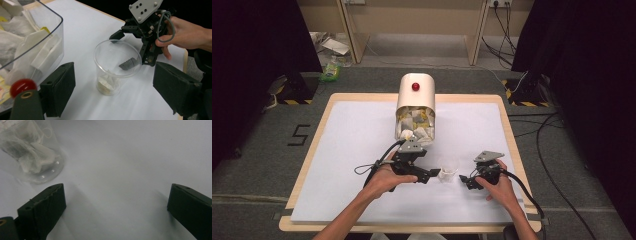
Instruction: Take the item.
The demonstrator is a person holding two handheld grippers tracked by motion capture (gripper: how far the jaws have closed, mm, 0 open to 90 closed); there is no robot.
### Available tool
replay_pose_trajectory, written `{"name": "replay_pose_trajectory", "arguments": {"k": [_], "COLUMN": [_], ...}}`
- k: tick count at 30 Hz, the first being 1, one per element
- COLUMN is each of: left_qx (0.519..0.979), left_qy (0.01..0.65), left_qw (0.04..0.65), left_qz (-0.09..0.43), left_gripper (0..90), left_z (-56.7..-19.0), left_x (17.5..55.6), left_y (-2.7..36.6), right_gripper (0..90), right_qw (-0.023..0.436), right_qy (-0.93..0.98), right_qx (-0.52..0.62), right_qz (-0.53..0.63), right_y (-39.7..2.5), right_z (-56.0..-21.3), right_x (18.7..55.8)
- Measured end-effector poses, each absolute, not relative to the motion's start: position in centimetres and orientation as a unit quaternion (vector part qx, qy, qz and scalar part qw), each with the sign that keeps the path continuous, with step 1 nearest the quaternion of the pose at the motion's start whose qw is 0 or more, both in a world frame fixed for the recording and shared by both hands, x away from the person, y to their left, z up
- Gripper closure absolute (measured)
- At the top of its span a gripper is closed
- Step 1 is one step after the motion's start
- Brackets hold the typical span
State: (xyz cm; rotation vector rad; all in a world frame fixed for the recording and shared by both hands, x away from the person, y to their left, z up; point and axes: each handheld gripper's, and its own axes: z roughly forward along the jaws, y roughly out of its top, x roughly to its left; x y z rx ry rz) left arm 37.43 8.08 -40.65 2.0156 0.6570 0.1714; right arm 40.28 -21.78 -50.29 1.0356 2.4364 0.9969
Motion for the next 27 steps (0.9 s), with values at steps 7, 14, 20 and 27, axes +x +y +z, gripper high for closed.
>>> {"name": "replay_pose_trajectory", "arguments": {"k": [7, 14, 20, 27], "left_qx": [0.824, 0.823, 0.818, 0.810], "left_qy": [0.278, 0.284, 0.297, 0.314], "left_qw": [0.488, 0.486, 0.485, 0.486], "left_qz": [0.074, 0.084, 0.085, 0.093], "left_gripper": [17.4, 17.4, 17.4, 17.4], "left_z": [-41.0, -41.0, -41.8, -43.4], "left_x": [37.0, 36.7, 36.2, 34.8], "left_y": [9.4, 10.7, 12.7, 15.4], "right_gripper": [2.4, 2.4, 2.4, 2.5], "right_qw": [0.156, 0.156, 0.156, 0.155], "right_qy": [0.851, 0.851, 0.851, 0.851], "right_qx": [0.361, 0.362, 0.361, 0.362], "right_qz": [0.348, 0.348, 0.348, 0.348], "right_y": [-21.8, -21.8, -21.8, -21.8], "right_z": [-50.3, -50.3, -50.3, -50.3], "right_x": [40.3, 40.3, 40.3, 40.3]}}
